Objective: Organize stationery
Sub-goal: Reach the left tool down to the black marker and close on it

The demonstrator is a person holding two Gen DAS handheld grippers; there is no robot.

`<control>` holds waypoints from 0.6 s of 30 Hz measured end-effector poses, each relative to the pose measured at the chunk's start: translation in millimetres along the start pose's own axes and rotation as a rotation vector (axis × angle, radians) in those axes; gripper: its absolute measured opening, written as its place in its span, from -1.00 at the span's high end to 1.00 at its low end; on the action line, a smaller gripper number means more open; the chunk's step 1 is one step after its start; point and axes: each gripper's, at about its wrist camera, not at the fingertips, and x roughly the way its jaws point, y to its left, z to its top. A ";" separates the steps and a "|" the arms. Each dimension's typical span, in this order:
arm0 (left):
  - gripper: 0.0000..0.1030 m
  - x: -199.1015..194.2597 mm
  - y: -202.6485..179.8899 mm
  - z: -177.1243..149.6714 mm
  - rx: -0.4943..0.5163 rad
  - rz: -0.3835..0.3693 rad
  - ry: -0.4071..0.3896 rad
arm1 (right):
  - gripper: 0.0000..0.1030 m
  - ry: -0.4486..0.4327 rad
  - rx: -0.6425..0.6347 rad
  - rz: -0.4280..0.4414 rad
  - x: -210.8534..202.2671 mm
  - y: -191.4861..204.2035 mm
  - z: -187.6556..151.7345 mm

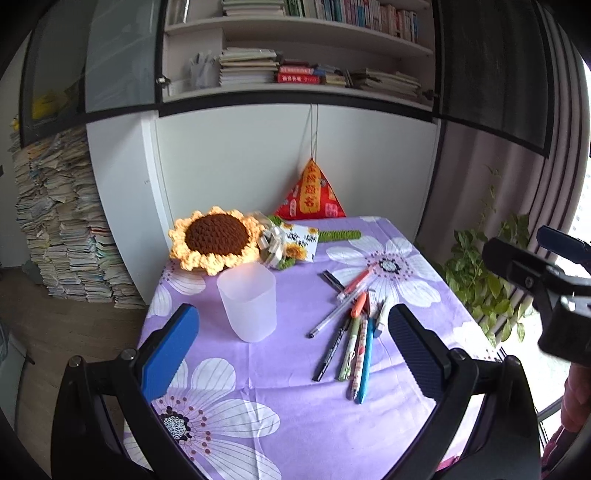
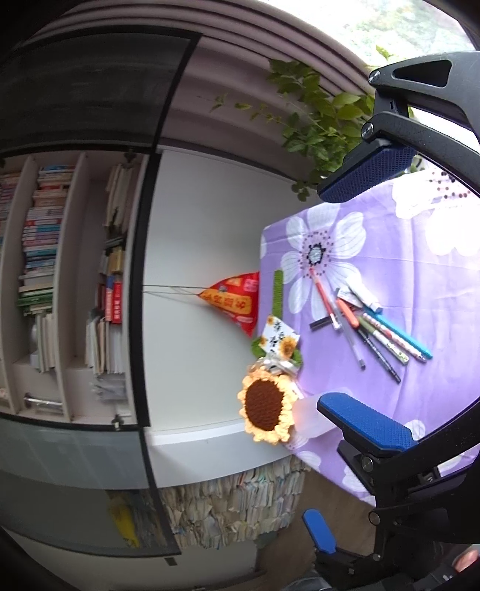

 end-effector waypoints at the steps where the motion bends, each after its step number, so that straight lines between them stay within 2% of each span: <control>1: -0.96 6.3 0.9 -1.7 0.002 -0.010 0.018 | -0.85 0.016 0.011 0.004 5.9 -2.5 -1.8; 5: -0.86 23.9 2.4 -6.7 0.012 -0.036 0.069 | -0.58 0.090 0.064 0.040 28.2 -13.9 -10.4; 7: -0.77 30.4 1.5 -10.2 0.024 -0.060 0.090 | -0.16 0.133 0.096 0.067 41.0 -21.5 -19.3; 8: -0.70 34.6 1.0 -12.2 0.031 -0.074 0.103 | -0.07 0.168 0.116 0.086 50.3 -26.9 -26.1; 10: -0.59 43.2 0.2 -16.3 0.045 -0.092 0.128 | 0.24 0.227 0.144 0.102 65.2 -32.7 -37.8; 12: -0.37 54.9 -1.4 -20.9 0.064 -0.108 0.160 | 0.36 0.310 0.175 0.125 85.0 -40.7 -52.3; 14: -0.23 66.6 -4.1 -25.2 0.080 -0.127 0.195 | 0.39 0.371 0.198 0.134 102.4 -46.8 -65.6; 18: 0.14 96.3 -11.1 -36.8 0.089 -0.177 0.297 | 0.39 0.435 0.216 0.147 126.6 -49.5 -77.6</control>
